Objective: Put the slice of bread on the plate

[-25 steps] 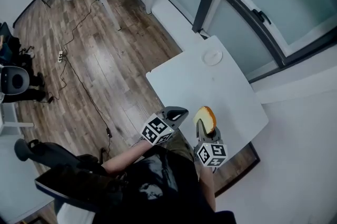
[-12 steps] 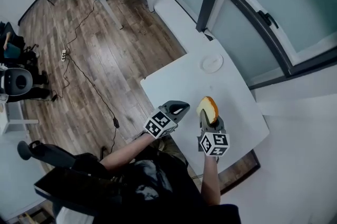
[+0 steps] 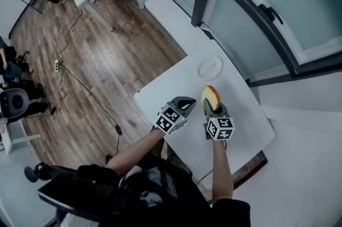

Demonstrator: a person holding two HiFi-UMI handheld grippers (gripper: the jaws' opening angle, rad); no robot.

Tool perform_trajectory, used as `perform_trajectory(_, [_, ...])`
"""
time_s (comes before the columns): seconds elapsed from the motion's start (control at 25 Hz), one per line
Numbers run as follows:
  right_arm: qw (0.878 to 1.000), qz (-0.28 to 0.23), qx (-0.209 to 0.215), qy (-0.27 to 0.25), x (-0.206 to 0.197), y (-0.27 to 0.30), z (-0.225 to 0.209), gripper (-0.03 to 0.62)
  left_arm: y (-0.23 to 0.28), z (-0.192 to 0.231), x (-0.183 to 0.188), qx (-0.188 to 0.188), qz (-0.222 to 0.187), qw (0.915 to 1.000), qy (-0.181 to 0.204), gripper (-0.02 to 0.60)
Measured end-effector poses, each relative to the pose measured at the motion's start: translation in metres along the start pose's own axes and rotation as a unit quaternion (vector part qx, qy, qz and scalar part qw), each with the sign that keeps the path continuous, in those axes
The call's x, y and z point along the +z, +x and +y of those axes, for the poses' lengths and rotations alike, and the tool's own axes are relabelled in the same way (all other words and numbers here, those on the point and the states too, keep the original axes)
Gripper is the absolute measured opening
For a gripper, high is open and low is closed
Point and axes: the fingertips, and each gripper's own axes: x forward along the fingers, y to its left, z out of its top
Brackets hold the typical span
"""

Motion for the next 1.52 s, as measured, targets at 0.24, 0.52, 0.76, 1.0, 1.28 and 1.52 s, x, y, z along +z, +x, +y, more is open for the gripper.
perform_trajectory(0.24, [0.998, 0.035, -0.006, 0.045, 0.002, 0.066, -0.052, 0.097, 0.039, 0.044, 0.005, -0.004, 0.015, 0.9998, -0.014, 0.005])
perform_trajectory(0.52, [0.992, 0.099, 0.009, 0.073, 0.005, 0.135, -0.09, 0.097, 0.057, 0.067, 0.023, -0.018, 0.018, 0.9993, -0.028, 0.005])
perform_trajectory(0.76, [0.978, 0.157, 0.06, 0.125, 0.016, 0.173, -0.106, 0.097, 0.052, 0.07, 0.011, -0.038, 0.026, 0.9972, -0.058, 0.005])
perform_trajectory(1.0, [0.962, 0.197, 0.116, 0.148, 0.013, 0.19, -0.107, 0.097, 0.049, 0.083, 0.005, -0.039, 0.028, 0.9957, -0.08, 0.005])
perform_trajectory(1.28, [0.97, 0.208, 0.058, 0.112, 0.011, 0.197, -0.126, 0.098, 0.046, 0.083, 0.007, -0.05, 0.029, 0.9944, -0.088, 0.005])
perform_trajectory(1.52, [0.972, 0.233, -0.011, -0.001, 0.006, 0.199, -0.134, 0.208, 0.048, 0.068, 0.004, -0.068, 0.033, 0.9929, -0.092, 0.005])
